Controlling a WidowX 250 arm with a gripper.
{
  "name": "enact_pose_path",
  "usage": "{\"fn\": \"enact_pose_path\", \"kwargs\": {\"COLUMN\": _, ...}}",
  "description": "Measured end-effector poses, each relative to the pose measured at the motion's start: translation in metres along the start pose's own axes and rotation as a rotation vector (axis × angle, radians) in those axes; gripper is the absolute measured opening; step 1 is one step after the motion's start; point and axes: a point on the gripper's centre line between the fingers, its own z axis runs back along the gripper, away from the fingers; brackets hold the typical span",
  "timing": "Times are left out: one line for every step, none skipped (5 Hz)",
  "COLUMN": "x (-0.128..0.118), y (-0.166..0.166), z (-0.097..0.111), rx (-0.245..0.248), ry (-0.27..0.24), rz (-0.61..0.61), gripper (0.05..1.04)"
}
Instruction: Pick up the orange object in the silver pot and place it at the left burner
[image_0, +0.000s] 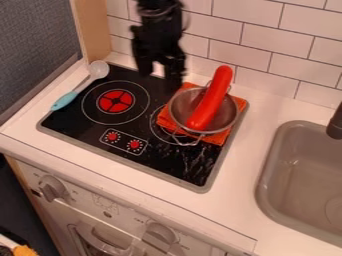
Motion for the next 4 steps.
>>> {"fn": "enact_pose_path", "kwargs": {"x": 0.018, "y": -0.031, "z": 0.001, "rx": -0.017, "ry": -0.036, "rz": -0.093, "gripper": 1.001}}
{"fn": "enact_pose_path", "kwargs": {"x": 0.024, "y": -0.038, "z": 0.001, "rx": -0.026, "ry": -0.059, "rz": -0.099, "gripper": 1.001}}
{"fn": "enact_pose_path", "kwargs": {"x": 0.029, "y": -0.042, "z": -0.014, "rx": -0.066, "ry": -0.053, "rz": -0.086, "gripper": 1.001}}
{"fn": "enact_pose_path", "kwargs": {"x": 0.030, "y": -0.043, "z": -0.027, "rx": -0.077, "ry": -0.046, "rz": -0.067, "gripper": 1.001}}
